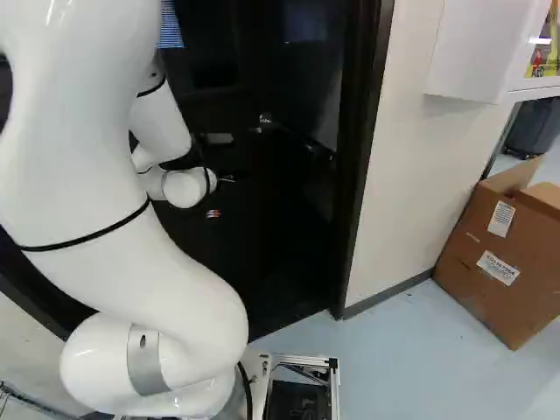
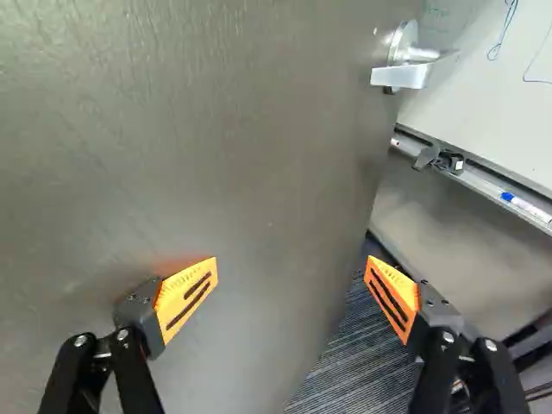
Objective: Open the door and move inside
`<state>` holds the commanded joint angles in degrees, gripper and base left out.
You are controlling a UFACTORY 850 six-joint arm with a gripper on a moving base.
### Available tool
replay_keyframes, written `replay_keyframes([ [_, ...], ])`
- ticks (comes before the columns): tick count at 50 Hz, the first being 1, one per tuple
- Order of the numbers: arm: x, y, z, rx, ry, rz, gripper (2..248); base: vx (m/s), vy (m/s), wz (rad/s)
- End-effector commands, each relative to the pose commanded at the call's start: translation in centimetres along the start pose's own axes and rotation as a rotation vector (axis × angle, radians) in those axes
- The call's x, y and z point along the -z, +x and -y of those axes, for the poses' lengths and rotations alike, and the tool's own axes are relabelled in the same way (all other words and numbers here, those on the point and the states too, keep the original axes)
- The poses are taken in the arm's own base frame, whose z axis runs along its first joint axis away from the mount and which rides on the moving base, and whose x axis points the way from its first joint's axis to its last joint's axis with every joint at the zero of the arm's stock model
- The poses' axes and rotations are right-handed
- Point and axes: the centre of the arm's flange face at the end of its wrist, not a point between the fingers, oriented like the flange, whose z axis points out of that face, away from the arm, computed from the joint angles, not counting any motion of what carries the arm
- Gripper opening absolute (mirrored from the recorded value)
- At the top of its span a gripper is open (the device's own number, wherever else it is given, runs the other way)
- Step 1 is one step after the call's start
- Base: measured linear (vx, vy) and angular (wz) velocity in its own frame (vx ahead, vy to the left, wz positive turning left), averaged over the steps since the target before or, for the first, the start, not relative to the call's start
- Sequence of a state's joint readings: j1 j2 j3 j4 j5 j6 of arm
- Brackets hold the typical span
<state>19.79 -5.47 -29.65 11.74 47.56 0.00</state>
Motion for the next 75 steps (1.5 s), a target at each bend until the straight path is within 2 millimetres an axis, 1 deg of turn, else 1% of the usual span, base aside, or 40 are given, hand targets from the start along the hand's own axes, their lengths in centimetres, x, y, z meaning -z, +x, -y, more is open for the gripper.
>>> replay_keyframes([
  [55, -4.2, 0.5, 6.7, -0.063, 0.021, 0.001, 247, 0.000, 0.000, 0.000],
  [75, -5.0, 0.4, 9.3, -0.055, 0.059, 0.001, 247, 0.000, 0.000, 0.000],
])
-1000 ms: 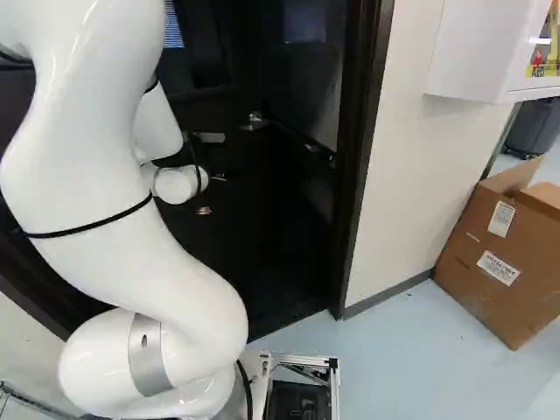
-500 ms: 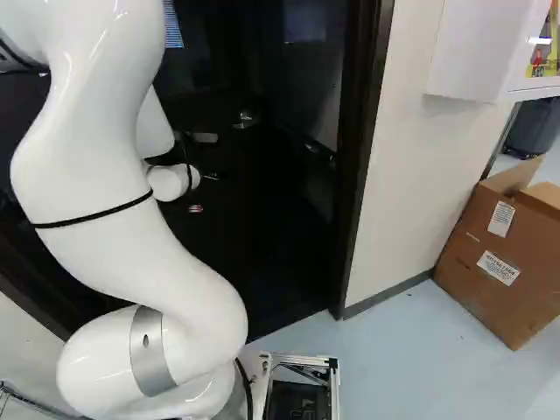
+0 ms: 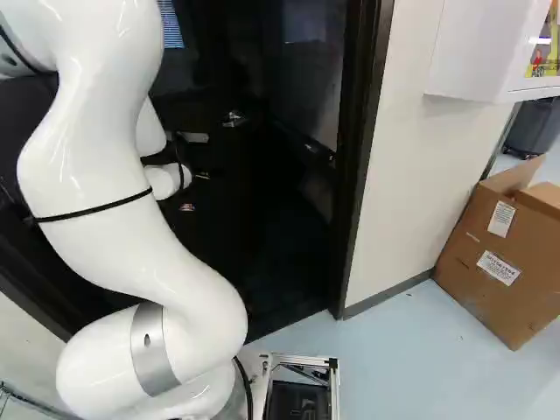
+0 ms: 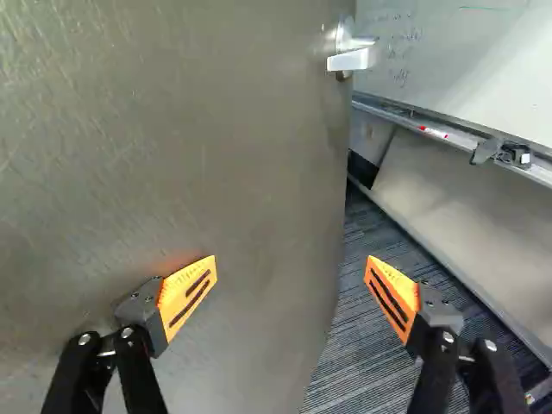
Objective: Open the door and move inside
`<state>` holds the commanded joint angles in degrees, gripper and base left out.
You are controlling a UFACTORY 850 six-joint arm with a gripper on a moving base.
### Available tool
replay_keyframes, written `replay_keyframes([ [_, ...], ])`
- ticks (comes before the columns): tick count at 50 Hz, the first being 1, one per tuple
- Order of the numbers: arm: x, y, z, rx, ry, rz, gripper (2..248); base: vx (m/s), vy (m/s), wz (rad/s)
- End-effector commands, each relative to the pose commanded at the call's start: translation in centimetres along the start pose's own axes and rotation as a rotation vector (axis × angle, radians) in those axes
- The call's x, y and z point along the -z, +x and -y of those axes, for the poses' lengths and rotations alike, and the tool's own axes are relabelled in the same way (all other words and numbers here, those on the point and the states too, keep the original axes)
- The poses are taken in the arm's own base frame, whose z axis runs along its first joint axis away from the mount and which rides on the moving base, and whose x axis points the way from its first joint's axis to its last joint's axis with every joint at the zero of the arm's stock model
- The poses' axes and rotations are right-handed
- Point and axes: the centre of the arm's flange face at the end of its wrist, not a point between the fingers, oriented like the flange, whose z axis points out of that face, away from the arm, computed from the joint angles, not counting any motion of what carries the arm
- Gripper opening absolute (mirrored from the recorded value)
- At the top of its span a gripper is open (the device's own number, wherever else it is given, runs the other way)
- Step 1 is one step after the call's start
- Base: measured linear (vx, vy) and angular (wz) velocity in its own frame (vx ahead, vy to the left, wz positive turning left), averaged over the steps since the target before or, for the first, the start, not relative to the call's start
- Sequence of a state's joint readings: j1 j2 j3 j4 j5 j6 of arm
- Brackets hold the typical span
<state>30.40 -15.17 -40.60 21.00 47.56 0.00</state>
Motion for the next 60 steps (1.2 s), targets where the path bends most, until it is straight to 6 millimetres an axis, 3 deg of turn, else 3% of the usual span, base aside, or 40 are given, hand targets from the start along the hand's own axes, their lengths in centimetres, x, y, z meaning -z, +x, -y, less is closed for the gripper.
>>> replay_keyframes([
  [36, -1.4, -0.4, 4.3, 0.019, 0.070, 0.001, 247, 0.000, 0.000, 0.000],
  [60, -1.9, -0.6, 6.1, 0.040, 0.111, -0.001, 247, 0.000, 0.000, 0.000],
])
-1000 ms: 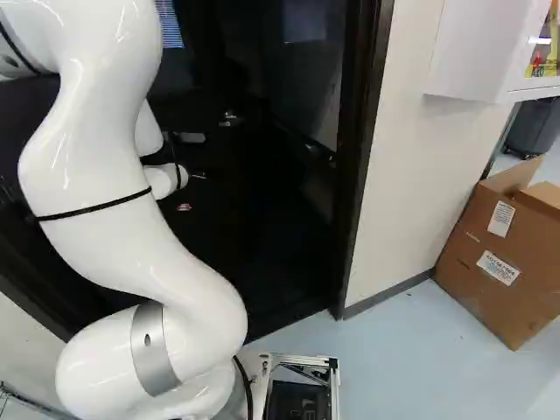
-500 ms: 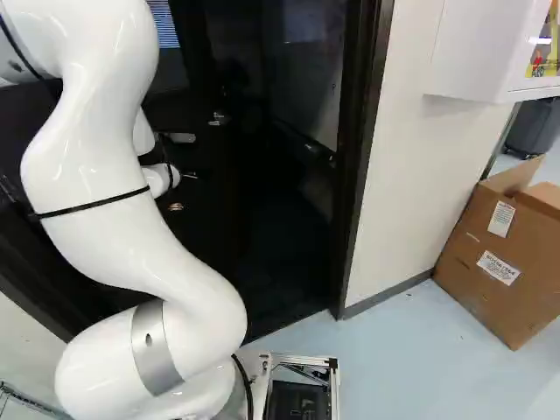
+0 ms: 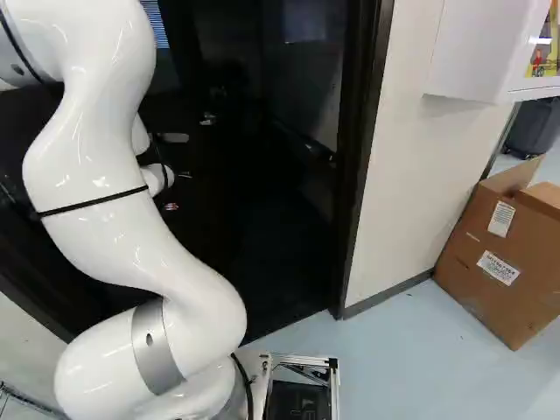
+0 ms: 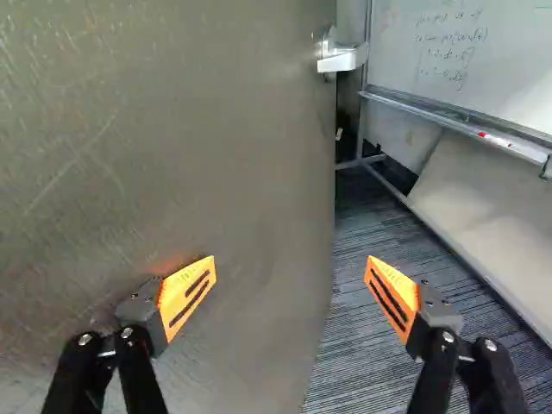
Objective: Open the door and move inside
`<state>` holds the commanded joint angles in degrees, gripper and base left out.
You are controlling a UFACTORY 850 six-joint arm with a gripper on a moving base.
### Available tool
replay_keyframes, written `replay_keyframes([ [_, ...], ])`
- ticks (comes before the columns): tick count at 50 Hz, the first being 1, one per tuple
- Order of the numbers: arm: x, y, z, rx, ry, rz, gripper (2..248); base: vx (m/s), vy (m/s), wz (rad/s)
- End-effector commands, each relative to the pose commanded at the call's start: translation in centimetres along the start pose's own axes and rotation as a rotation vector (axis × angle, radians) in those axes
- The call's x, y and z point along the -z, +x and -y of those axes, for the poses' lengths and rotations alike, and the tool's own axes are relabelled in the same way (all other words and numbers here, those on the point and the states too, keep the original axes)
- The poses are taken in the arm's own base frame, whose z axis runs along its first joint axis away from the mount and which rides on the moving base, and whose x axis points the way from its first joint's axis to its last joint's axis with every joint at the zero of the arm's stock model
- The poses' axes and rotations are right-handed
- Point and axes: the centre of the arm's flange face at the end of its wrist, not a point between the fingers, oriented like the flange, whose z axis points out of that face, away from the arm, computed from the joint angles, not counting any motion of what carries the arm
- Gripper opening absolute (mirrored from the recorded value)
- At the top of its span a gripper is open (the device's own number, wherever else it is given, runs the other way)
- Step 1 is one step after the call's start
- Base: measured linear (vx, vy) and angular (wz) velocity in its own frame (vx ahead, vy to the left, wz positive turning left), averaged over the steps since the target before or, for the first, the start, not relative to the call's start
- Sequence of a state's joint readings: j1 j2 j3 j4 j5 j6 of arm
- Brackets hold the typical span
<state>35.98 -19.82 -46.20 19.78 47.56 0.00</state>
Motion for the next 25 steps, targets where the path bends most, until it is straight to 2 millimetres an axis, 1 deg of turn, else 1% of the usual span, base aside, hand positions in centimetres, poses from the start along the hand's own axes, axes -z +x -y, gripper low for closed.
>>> replay_keyframes([
  [25, -0.5, -0.1, 1.6, 0.048, 0.066, -0.002, 247, 0.000, 0.000, 0.000],
])
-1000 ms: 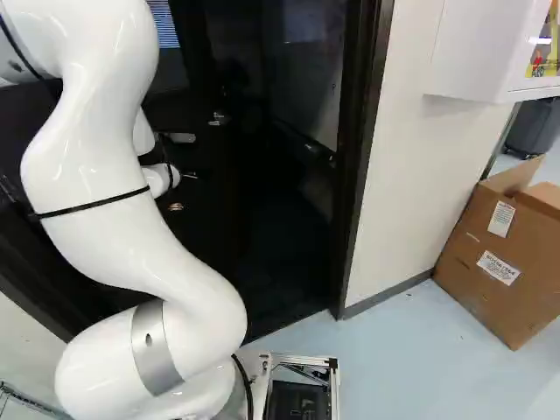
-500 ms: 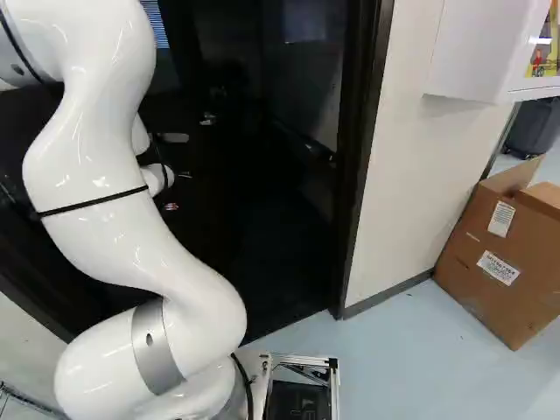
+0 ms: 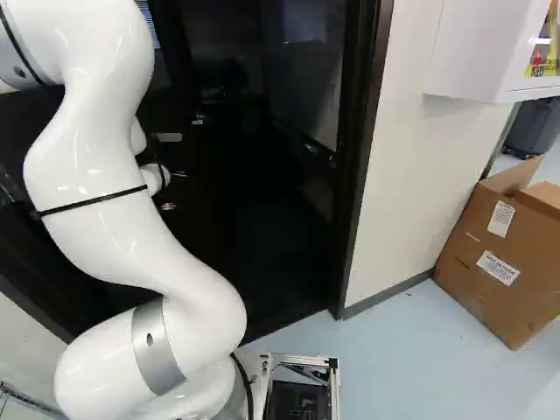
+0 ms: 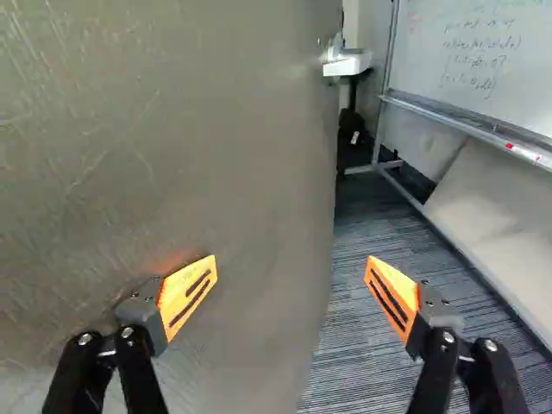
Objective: Open the door and move inside
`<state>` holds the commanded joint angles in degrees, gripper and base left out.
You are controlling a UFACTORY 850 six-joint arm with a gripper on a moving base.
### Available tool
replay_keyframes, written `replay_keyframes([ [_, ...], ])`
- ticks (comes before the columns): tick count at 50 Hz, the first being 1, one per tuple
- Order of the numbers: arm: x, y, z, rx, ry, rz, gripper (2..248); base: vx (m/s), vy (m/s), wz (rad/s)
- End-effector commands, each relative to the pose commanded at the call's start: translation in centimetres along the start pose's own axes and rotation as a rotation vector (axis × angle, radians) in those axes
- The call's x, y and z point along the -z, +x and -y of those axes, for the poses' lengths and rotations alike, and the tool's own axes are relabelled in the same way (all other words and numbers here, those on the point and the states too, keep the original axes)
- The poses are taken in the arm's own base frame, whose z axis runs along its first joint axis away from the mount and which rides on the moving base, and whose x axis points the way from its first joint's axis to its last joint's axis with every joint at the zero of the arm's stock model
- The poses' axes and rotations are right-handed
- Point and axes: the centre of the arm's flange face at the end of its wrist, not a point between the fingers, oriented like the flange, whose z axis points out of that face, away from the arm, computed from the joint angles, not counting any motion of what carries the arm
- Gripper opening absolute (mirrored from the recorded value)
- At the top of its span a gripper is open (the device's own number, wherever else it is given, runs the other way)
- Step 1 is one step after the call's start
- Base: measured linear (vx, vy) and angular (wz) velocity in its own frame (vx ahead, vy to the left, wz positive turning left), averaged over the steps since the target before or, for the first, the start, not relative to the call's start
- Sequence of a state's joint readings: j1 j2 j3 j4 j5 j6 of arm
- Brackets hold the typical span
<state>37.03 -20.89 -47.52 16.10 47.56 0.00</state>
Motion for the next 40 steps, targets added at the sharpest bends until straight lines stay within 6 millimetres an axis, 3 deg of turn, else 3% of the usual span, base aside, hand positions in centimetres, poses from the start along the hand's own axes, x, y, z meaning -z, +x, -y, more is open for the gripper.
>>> replay_keyframes([
  [40, -0.8, -0.1, 2.5, 0.114, 0.140, -0.004, 247, 0.000, 0.000, 0.000],
])
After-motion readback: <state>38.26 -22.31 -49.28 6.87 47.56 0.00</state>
